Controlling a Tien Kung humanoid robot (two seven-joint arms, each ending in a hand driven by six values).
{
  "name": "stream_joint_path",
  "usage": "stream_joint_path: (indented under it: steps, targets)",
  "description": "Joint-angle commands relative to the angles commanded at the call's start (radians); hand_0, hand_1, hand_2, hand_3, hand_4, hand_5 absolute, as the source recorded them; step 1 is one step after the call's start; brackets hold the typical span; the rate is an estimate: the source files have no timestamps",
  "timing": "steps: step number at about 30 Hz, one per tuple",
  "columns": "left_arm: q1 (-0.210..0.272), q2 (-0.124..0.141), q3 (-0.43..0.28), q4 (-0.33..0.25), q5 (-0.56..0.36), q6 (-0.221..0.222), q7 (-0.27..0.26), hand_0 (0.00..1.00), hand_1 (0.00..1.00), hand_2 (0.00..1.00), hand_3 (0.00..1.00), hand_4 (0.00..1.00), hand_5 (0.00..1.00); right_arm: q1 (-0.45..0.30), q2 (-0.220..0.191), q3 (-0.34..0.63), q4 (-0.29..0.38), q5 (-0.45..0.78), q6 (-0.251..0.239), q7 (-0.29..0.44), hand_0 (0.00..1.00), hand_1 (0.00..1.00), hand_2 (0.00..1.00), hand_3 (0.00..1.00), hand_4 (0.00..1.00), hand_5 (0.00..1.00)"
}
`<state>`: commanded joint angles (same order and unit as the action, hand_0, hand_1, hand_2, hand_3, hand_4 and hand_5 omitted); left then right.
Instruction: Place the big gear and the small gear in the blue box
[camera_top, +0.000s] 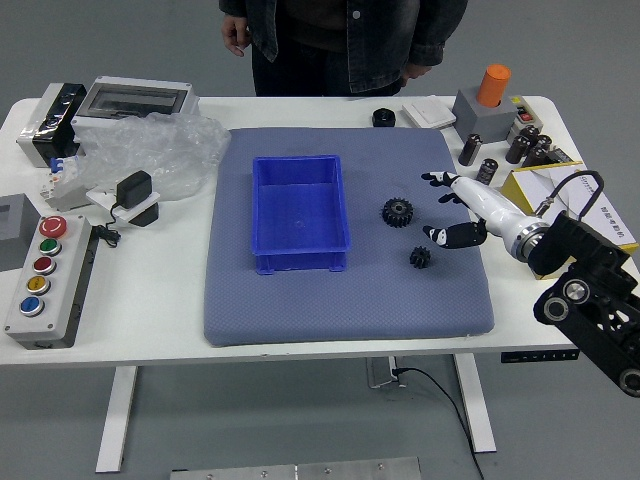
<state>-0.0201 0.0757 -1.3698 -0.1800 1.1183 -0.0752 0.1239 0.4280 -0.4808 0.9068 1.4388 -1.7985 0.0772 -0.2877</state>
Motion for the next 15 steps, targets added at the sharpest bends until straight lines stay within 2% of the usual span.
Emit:
stream_joint_path:
  steps: [5, 6, 9, 15]
  targets:
    - [0.0, 0.0, -0.001, 0.0, 0.0, 0.0, 0.0, 0.73, 0.68, 0.714, 0.708, 0.444, 0.017, 0.017, -0.006, -0.052, 0.003, -0.081, 0.013, -0.015, 0.802, 0.77, 0.859, 0.893, 0.742, 0.16]
    - [0.0, 0.0, -0.001, 0.0, 0.0, 0.0, 0.0, 0.73, 0.68, 0.713, 0.708, 0.444, 0.017, 0.02, -0.007, -0.062, 0.003, -0.096, 0.015, -0.018, 0.788, 0.742, 0.814, 0.857, 0.756, 0.181]
    - [0.0, 0.0, -0.001, 0.0, -0.001, 0.0, 0.0, 0.73, 0.68, 0.713, 0.708, 0.444, 0.017, 0.03, -0.008, -0.1, -0.001, -0.137, 0.024, -0.026, 0.788, 0.742, 0.814, 0.857, 0.756, 0.181]
    - [-0.002, 0.001, -0.004, 0.0, 0.002, 0.0, 0.0, 0.73, 0.68, 0.712, 0.708, 0.443, 0.017, 0.055, -0.008, -0.184, -0.032, -0.169, 0.026, -0.021, 0.774, 0.721, 0.796, 0.83, 0.737, 0.165]
